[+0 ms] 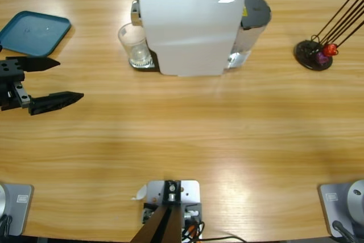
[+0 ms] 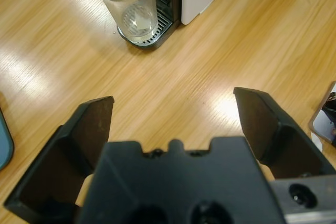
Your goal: Pour coffee
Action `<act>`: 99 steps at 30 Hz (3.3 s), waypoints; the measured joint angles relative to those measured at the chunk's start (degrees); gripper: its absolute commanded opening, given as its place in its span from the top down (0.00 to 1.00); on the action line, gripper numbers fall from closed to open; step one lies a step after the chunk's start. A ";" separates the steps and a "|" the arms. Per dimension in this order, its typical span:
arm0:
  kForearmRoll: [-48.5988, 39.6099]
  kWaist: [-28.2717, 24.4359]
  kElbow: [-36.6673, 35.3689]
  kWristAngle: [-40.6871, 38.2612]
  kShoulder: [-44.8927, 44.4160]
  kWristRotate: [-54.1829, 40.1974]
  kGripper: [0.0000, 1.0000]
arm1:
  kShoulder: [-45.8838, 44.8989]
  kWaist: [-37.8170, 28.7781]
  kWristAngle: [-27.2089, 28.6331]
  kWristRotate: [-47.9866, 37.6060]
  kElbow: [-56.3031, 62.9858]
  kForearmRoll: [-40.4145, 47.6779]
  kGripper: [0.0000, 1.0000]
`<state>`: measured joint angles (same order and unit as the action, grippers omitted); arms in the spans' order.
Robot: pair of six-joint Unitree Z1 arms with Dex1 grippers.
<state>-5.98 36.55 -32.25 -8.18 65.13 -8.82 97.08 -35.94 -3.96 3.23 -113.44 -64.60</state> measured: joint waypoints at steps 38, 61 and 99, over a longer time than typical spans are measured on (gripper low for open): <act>-14.34 1.12 -3.41 -0.26 -12.43 1.82 0.00 | -11.13 -0.70 0.00 -4.92 20.39 -1.19 0.00; -13.52 0.84 -6.11 -0.28 -12.41 1.13 0.00 | -37.99 -4.49 -2.13 -5.74 75.71 47.92 0.00; -4.12 -2.18 -4.96 -0.92 -1.43 0.55 0.00 | -37.79 -4.76 -1.64 -5.69 77.08 49.93 0.00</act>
<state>-10.11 34.37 -37.20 -9.10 63.70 -8.27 59.29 -40.70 -5.61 -2.46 -36.36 -14.67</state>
